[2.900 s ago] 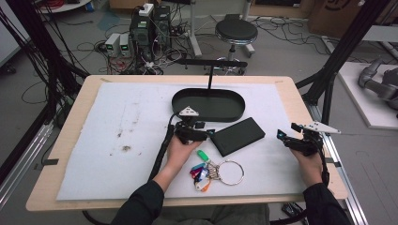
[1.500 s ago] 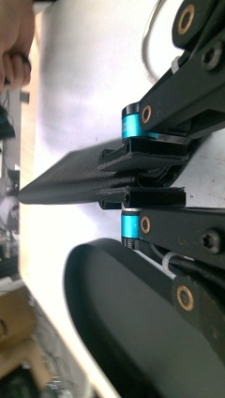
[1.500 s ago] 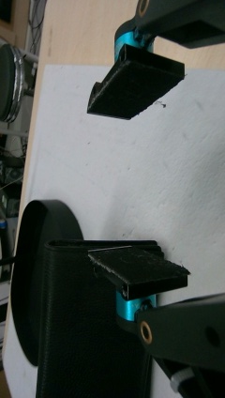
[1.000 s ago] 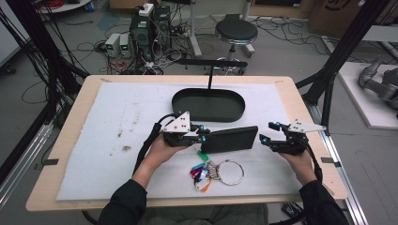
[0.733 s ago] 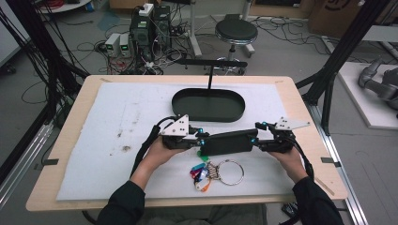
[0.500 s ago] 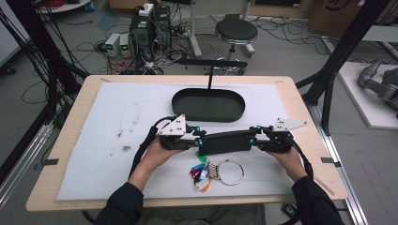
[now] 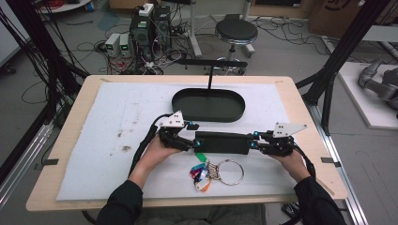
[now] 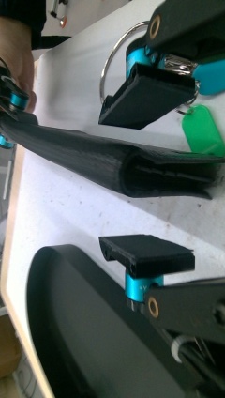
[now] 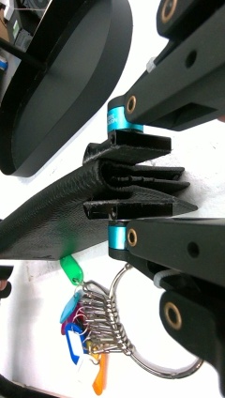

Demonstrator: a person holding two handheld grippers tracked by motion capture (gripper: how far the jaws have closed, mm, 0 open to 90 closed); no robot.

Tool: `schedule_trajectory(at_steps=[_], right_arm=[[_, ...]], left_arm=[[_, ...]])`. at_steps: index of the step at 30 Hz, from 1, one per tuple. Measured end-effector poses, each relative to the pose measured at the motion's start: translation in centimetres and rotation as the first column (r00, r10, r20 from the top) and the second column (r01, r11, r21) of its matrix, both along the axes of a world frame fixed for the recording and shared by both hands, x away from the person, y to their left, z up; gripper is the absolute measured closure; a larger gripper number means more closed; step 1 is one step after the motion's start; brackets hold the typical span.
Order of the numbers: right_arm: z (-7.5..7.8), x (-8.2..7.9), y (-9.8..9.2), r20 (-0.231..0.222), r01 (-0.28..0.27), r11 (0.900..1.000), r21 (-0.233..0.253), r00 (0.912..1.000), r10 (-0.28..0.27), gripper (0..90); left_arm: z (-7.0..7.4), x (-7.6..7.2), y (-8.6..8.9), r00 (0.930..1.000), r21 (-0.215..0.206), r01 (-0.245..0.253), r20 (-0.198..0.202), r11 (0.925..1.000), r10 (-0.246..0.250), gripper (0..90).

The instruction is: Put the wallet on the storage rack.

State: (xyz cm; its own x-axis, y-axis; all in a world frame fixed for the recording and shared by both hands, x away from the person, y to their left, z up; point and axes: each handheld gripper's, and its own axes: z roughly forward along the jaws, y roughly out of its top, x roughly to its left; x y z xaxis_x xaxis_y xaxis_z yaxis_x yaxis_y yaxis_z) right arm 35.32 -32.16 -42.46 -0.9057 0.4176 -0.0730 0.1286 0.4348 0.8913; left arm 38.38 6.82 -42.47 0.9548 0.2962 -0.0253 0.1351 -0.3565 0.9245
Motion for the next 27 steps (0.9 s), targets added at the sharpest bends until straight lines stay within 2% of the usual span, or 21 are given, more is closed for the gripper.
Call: schedule_trajectory(at_steps=[2, 4, 6, 8, 10, 12, 14, 16, 18, 20, 23, 27], right_arm=[[0.0, -0.1, 0.0, 0.001, -0.001, 1.0, -0.003, 1.0, 0.001, 74.1], [0.0, -0.1, 0.0, 0.001, -0.004, 1.0, -0.003, 1.0, 0.004, 74.0], [0.0, -0.1, 0.0, 0.003, -0.004, 1.0, -0.004, 1.0, 0.004, 73.2], [0.0, -0.1, -0.1, -0.001, 0.0, 1.0, -0.005, 1.0, 0.0, 70.6], [0.0, -0.2, 0.0, 0.011, 0.007, 1.0, -0.01, 0.9999, -0.006, 68.0], [0.1, -0.3, 0.0, 0.026, 0.034, 0.999, -0.005, 0.9991, -0.034, 59.8], [0.4, -0.3, -0.4, 0.024, 0.068, 0.997, 0.025, 0.9973, -0.069, 57.2], [0.7, -0.3, -1.1, 0.04, 0.127, 0.99, 0.06, 0.9908, -0.13, 50.5], [0.8, -0.3, -1.9, 0.029, 0.201, 0.974, 0.104, 0.9783, -0.205, 46.3], [0.8, -0.3, -2.8, 0.026, 0.26, 0.955, 0.141, 0.9635, -0.266, 45.8], [0.8, -0.3, -4.0, 0.01, 0.369, 0.912, 0.179, 0.9265, -0.376, 44.2], [0.7, -0.3, -4.9, -0.006, 0.483, 0.855, 0.189, 0.8714, -0.49, 43.1]], left_arm=[[-0.2, 0.1, -0.1, 0.9995, 0.007, 0.031, -0.001, 0.9995, -0.031, 46.4], [-0.2, -0.1, -0.3, 0.9984, 0.024, 0.054, 0.017, 0.9983, -0.054, 54.8], [-0.1, -0.2, -0.4, 0.9972, 0.035, 0.063, 0.038, 0.9974, -0.065, 65.0], [0.0, -0.2, -0.2, 0.9959, 0.036, 0.08, 0.038, 0.9961, -0.081, 71.5], [0.2, -0.3, -0.2, 0.9956, 0.032, 0.076, 0.052, 0.9966, -0.078, 72.9], [0.5, -0.5, -0.1, 0.9939, 0.027, 0.064, 0.089, 0.9976, -0.066, 73.9], [1.0, -0.6, 0.2, 0.9919, 0.026, 0.045, 0.118, 0.9986, -0.048, 74.4], [1.3, -0.5, 0.5, 0.9916, 0.003, 0.026, 0.126, 0.9997, -0.026, 74.7], [1.7, -0.5, 0.9, 0.9906, -0.027, 0.013, 0.136, 0.9995, -0.01, 74.8], [2.1, -0.5, 1.1, 0.9882, -0.054, -0.001, 0.153, 0.9985, 0.01, 74.8], [2.8, -0.3, 1.2, 0.9847, -0.064, -0.018, 0.172, 0.9978, 0.029, 74.8], [3.9, 0.1, 1.1, 0.9813, -0.076, -0.036, 0.186, 0.9965, 0.05, 74.8]])
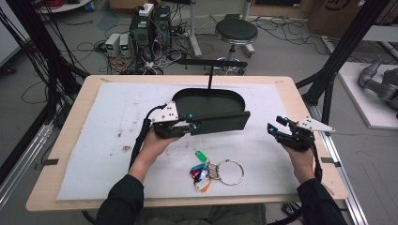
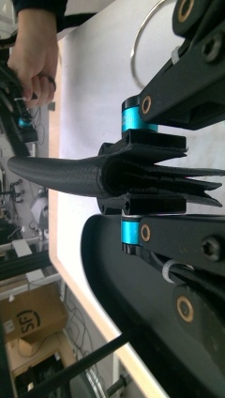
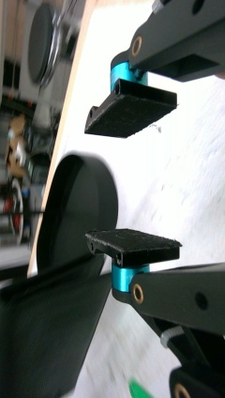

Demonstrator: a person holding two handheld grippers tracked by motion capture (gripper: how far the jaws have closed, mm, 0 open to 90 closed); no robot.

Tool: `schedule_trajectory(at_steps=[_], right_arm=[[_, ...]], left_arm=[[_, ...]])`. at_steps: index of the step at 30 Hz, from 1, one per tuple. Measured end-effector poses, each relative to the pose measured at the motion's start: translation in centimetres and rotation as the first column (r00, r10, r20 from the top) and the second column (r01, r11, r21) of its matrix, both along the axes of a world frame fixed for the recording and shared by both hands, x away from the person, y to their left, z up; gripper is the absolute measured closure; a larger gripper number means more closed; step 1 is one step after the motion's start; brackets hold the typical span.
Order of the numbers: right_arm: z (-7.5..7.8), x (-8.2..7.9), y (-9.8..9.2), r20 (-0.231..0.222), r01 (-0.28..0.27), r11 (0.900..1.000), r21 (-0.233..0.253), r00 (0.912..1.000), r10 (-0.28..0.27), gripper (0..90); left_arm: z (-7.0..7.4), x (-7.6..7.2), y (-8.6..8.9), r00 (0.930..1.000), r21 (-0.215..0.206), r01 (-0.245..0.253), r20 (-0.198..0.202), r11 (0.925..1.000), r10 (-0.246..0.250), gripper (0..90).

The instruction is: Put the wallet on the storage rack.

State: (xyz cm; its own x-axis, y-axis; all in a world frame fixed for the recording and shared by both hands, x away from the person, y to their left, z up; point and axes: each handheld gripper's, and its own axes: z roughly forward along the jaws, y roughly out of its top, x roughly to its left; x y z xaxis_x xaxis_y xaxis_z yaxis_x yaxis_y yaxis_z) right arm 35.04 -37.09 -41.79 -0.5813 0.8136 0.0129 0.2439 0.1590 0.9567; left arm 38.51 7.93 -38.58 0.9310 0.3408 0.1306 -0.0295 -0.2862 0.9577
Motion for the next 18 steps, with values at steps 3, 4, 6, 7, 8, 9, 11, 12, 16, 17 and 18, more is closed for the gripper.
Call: schedule_trajectory(at_steps=[3, 4, 6, 7, 8, 9, 11, 12, 16, 17, 18], right_arm=[[-0.1, 0.1, -0.4, -0.017, 0.047, 0.999, 0.015, 0.9987, -0.047, 41.5], [-0.2, 0.1, -0.5, -0.02, 0.049, 0.999, 0.02, 0.9986, -0.048, 41.5], [-0.3, 0.1, -0.6, -0.022, 0.055, 0.998, 0.018, 0.9983, -0.054, 41.5], [-0.3, 0.2, -0.7, -0.022, 0.054, 0.998, 0.019, 0.9983, -0.054, 41.5], [-0.3, 0.2, -0.7, -0.022, 0.056, 0.998, 0.018, 0.9982, -0.055, 41.5], [-0.3, 0.2, -0.6, -0.021, 0.06, 0.998, 0.014, 0.998, -0.06, 41.5], [-0.4, 0.2, -0.6, -0.024, 0.058, 0.998, 0.013, 0.9981, -0.057, 41.5], [-0.4, 0.2, -0.6, -0.027, 0.056, 0.998, 0.014, 0.9981, -0.056, 41.5], [-0.4, 0.3, -0.6, -0.027, 0.057, 0.998, 0.006, 0.998, -0.057, 41.5], [-0.4, 0.3, -0.6, -0.028, 0.059, 0.998, 0.008, 0.9979, -0.059, 41.5], [-0.5, 0.3, -0.6, -0.029, 0.061, 0.998, 0.007, 0.9978, -0.06, 41.6]], left_arm=[[0.7, 0.4, -0.1, 0.9999, -0.006, -0.012, 0.008, 0.9999, 0.012, 74.7], [1.0, 0.6, -0.2, 0.9998, -0.004, -0.017, 0.012, 0.9998, 0.017, 74.7], [1.5, 0.9, -0.2, 0.9996, 0.001, -0.022, 0.016, 0.9997, 0.022, 74.7], [1.7, 1.1, -0.3, 0.9994, -0.003, -0.027, 0.021, 0.9996, 0.027, 74.7], [2.0, 1.3, -0.3, 0.9993, 0.001, -0.029, 0.024, 0.9996, 0.029, 74.7], [2.1, 1.5, -0.3, 0.9992, 0.0, -0.033, 0.022, 0.9995, 0.033, 74.7], [2.6, 2.0, -0.4, 0.9988, 0.007, -0.04, 0.029, 0.9992, 0.04, 74.7], [2.7, 2.2, -0.4, 0.9985, 0.007, -0.047, 0.028, 0.9989, 0.047, 74.7], [2.9, 3.2, -0.5, 0.997, 0.016, -0.071, 0.031, 0.9973, 0.07, 74.7], [2.9, 3.5, -0.5, 0.9965, 0.018, -0.079, 0.03, 0.9967, 0.078, 74.7], [2.8, 3.7, -0.5, 0.9959, 0.019, -0.086, 0.03, 0.9961, 0.086, 74.7]])
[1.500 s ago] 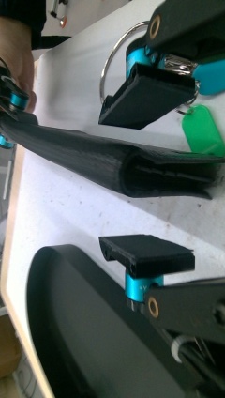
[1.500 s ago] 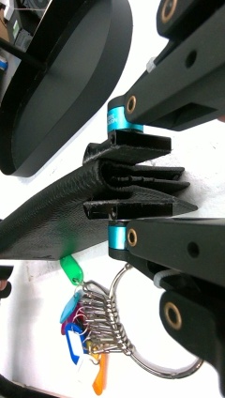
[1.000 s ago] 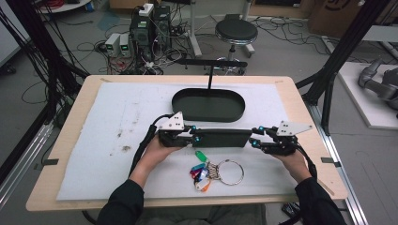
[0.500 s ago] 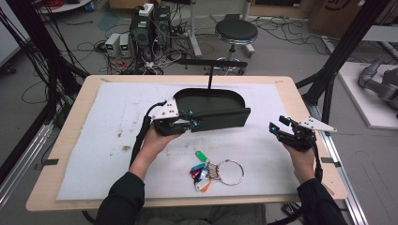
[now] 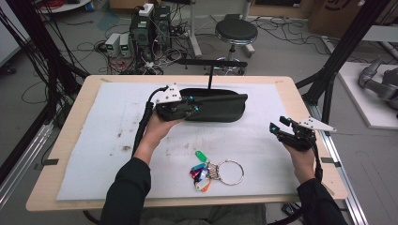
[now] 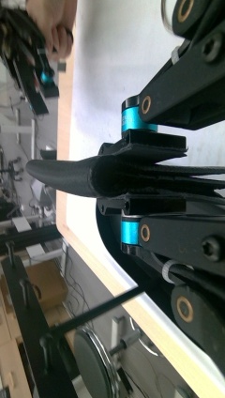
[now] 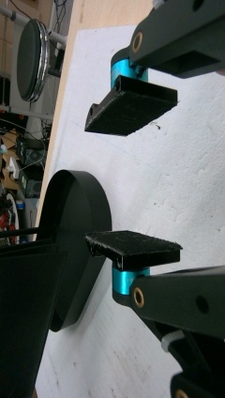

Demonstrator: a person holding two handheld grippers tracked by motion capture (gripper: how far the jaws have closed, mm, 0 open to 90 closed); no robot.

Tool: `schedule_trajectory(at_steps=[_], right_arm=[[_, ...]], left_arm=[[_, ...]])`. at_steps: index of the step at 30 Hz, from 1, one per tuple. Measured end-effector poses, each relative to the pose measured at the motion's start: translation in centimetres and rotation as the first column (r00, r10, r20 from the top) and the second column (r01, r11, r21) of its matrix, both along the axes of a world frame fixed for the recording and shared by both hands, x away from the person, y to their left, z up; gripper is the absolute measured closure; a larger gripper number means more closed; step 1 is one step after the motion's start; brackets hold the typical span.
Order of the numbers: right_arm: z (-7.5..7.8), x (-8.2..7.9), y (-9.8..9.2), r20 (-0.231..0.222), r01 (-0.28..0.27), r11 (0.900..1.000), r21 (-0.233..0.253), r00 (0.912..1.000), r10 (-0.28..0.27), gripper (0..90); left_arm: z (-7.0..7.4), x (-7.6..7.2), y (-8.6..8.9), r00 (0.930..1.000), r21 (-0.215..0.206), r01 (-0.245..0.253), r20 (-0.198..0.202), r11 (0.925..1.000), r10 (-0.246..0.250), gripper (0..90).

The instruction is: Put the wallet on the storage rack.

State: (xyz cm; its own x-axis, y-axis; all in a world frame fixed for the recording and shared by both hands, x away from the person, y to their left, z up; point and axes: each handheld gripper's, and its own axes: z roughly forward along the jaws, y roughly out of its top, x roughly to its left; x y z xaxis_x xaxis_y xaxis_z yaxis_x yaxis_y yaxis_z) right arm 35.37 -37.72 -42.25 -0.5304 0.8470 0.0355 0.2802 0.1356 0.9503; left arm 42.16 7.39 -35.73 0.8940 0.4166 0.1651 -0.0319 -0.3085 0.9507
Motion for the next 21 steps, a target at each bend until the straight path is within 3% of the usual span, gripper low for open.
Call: schedule_trajectory(at_steps=[3, 11, 16, 21], right_arm=[[0.0, 0.0, -0.1, -0.002, 0.007, 1.0, 0.001, 1.0, -0.007, 41.6], [-0.1, 0.1, -0.1, 0.002, 0.013, 1.0, 0.0, 0.9999, -0.013, 42.7], [-0.1, 0.1, 0.0, 0.006, 0.011, 1.0, -0.006, 0.9999, -0.011, 43.7], [-0.1, 0.2, 0.0, 0.012, 0.009, 1.0, -0.01, 0.9999, -0.009, 43.9]], left_arm=[[-0.4, 0.8, -0.1, 0.9997, 0.011, -0.022, 0.003, 0.9997, 0.022, 74.7], [-2.0, 2.6, -0.2, 0.9952, -0.018, -0.098, -0.003, 0.995, 0.098, 74.7], [-3.1, 3.8, -0.1, 0.99, -0.076, -0.141, -0.017, 0.9871, 0.14, 75.1], [-4.1, 4.7, -0.4, 0.9907, -0.151, -0.136, -0.015, 0.9792, 0.135, 75.3]])
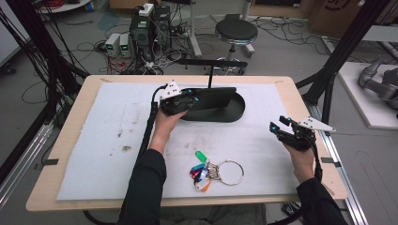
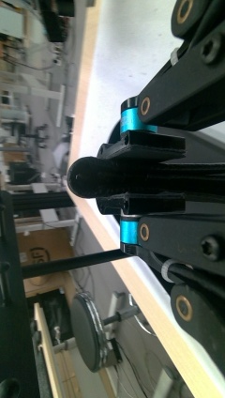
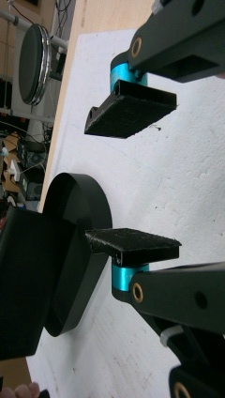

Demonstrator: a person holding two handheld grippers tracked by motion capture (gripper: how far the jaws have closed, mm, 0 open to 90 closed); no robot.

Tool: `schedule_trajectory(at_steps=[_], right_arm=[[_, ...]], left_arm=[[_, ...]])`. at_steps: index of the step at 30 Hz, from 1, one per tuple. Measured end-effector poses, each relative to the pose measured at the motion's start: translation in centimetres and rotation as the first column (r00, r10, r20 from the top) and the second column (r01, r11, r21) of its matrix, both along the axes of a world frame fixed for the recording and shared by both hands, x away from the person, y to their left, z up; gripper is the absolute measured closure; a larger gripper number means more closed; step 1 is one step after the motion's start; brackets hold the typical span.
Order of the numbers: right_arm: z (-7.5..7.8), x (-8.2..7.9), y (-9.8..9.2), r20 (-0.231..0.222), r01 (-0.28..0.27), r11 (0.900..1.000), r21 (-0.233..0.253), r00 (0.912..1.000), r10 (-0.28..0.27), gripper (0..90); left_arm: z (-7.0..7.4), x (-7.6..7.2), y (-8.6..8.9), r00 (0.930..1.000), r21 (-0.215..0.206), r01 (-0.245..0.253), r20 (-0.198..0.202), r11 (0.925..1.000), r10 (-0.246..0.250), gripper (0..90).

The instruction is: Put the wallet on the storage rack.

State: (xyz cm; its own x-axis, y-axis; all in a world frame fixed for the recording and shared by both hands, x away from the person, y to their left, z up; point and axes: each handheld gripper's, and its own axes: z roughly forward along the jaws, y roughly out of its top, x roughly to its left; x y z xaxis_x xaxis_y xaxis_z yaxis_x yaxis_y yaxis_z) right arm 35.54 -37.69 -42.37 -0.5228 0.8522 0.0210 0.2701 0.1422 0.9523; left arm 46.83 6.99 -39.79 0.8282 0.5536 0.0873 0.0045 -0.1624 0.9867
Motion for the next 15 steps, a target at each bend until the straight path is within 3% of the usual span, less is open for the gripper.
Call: schedule_trajectory(at_steps=[5, 8, 10, 15], right_arm=[[0.0, 0.0, 0.0, -0.002, -0.001, 1.0, -0.001, 1.0, 0.001, 44.6], [0.0, 0.0, 0.0, -0.002, -0.001, 1.0, -0.002, 1.0, 0.001, 44.6], [0.0, 0.0, 0.0, 0.0, 0.0, 1.0, -0.003, 1.0, 0.0, 44.7], [-0.1, 0.0, 0.0, -0.005, -0.001, 1.0, 0.0, 1.0, 0.001, 44.5]], left_arm=[[-1.2, 0.9, -0.6, 0.9998, -0.039, 0.004, 0.02, 0.9992, -0.003, 75.4], [-2.0, 1.3, -0.8, 0.9999, -0.02, 0.001, 0.014, 0.9998, -0.001, 75.3], [-2.2, 1.5, -0.7, 1.0, -0.034, 0.005, 0.005, 0.9994, -0.004, 75.3], [-2.1, 1.4, -0.5, 0.9999, 0.016, -0.012, 0.011, 0.9998, 0.012, 75.0]])
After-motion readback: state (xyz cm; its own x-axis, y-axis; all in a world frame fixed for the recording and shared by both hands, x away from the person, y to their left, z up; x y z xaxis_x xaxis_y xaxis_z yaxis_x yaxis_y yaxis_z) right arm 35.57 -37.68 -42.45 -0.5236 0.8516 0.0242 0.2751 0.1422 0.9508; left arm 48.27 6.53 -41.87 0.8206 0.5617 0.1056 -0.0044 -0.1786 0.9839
